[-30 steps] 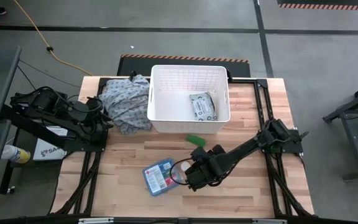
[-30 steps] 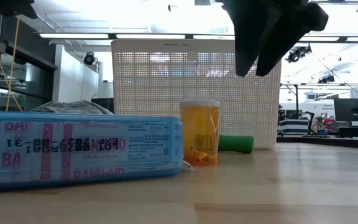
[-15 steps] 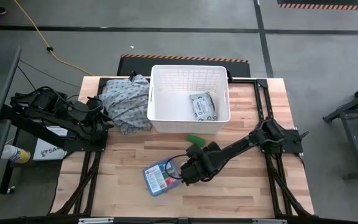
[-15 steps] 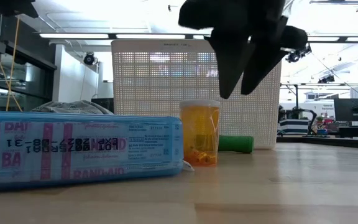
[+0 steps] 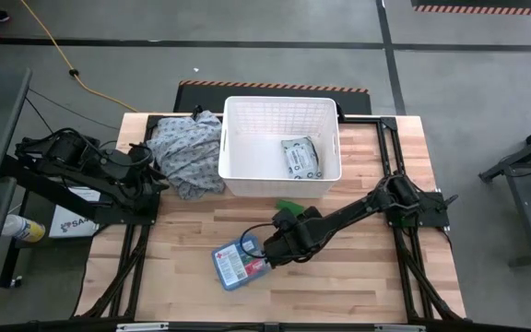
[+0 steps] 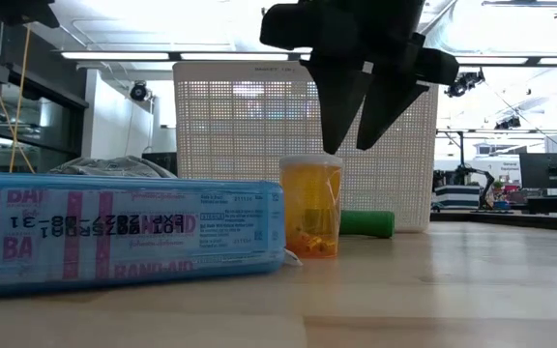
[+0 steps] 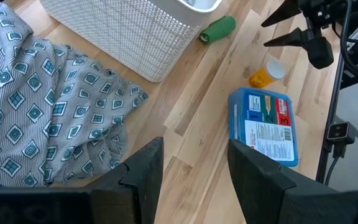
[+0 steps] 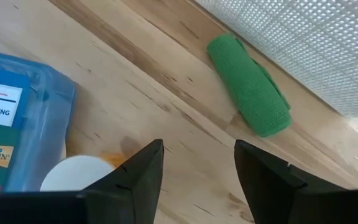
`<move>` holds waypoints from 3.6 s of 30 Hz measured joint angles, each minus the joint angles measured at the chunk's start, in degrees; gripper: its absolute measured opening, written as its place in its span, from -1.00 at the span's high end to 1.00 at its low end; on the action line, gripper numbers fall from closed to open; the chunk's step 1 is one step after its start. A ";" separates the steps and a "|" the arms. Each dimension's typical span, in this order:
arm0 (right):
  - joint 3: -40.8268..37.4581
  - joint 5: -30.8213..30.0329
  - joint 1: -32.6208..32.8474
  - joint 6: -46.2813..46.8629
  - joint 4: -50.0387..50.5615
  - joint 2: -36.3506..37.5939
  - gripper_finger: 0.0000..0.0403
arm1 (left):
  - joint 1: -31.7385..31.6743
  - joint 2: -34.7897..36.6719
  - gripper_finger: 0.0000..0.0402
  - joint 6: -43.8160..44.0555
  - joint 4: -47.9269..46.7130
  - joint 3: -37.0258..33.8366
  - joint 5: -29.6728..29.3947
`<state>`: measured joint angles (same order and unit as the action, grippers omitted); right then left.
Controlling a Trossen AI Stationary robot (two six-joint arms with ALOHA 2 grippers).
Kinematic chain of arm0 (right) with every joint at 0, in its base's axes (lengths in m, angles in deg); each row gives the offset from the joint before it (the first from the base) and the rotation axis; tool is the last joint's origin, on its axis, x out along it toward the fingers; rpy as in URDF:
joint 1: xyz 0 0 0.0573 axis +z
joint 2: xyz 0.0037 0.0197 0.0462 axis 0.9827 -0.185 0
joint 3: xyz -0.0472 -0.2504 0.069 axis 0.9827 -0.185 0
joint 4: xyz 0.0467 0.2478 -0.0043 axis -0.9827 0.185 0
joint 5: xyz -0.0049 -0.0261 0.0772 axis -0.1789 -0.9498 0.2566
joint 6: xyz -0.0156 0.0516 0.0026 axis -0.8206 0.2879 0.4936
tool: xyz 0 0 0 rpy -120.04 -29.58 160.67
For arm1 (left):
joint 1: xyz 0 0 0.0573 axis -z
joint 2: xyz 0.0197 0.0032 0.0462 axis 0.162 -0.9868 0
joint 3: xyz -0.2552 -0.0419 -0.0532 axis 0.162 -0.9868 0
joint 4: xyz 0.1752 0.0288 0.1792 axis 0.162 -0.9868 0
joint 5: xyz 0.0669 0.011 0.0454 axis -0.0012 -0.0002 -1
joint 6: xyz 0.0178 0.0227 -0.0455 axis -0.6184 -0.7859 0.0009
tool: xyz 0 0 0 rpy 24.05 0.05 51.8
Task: Pick & place medical supplies in basket/bin
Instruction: Put the rolled green bandage into the white bin
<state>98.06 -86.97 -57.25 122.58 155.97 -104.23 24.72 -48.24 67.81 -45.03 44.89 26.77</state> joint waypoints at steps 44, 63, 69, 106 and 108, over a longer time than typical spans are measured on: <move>-13.18 7.84 -3.25 1.59 -13.73 -1.05 -0.03 | 0.00 0.00 -0.05 0.04 0.13 0.00 -0.39; -13.18 11.17 -5.77 -0.02 -14.54 -1.05 0.25 | -0.01 0.00 -0.05 -0.02 0.15 0.00 -0.54; -13.16 12.00 -6.00 0.16 -14.59 -1.03 0.45 | -0.01 0.00 -0.05 -0.02 0.15 0.00 -0.52; -13.16 16.74 -3.93 4.58 -13.50 -0.99 1.00 | -0.02 0.01 -0.05 -0.18 -0.09 0.00 -0.48; -13.16 16.73 -3.43 5.63 -12.83 -0.98 1.00 | -0.02 0.02 -0.05 -0.65 -0.09 0.00 -0.48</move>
<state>84.90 -70.24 -60.68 128.21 143.14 -105.21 24.70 -48.22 67.17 -45.11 44.89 26.29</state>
